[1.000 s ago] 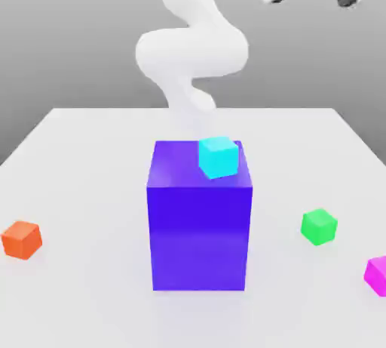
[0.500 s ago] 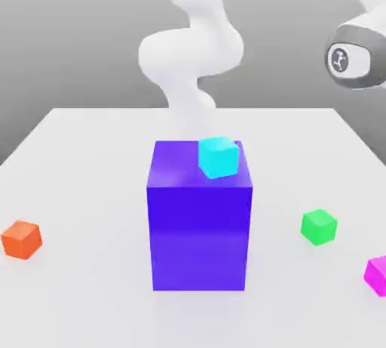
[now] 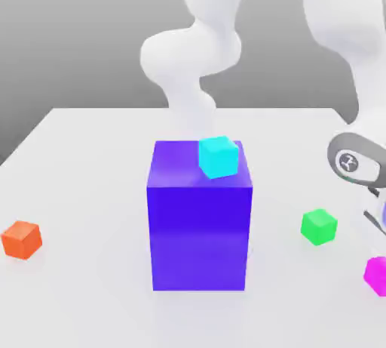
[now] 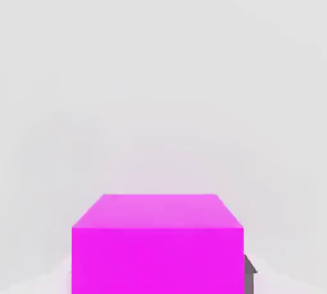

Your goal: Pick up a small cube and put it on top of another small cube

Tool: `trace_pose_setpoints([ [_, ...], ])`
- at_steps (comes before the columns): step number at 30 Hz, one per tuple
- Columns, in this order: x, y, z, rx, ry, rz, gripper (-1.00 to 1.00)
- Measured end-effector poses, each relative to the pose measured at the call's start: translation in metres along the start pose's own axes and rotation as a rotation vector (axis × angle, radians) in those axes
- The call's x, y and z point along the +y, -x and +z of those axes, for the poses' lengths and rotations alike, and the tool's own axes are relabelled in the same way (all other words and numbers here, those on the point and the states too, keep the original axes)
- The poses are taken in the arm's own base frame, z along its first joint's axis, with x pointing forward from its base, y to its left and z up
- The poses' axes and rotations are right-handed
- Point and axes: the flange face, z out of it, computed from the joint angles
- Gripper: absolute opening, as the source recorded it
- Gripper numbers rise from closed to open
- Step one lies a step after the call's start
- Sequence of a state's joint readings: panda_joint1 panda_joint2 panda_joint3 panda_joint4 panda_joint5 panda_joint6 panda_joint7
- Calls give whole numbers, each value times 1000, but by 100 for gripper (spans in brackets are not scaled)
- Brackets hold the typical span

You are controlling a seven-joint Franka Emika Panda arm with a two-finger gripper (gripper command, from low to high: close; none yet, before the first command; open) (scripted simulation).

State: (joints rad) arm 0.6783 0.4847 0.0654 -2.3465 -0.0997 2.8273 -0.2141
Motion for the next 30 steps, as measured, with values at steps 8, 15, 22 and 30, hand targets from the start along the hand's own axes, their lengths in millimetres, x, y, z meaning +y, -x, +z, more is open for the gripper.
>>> trace_pose_setpoints([
  [8, -13, 17, -74, 0, -15, -72, -100],
  [15, -57, 81, -105, 5, -30, -347, -100],
  [22, -79, 136, -102, 0, -2, -549, -100],
  [30, -80, 139, -52, -1, 0, -554, 100],
])
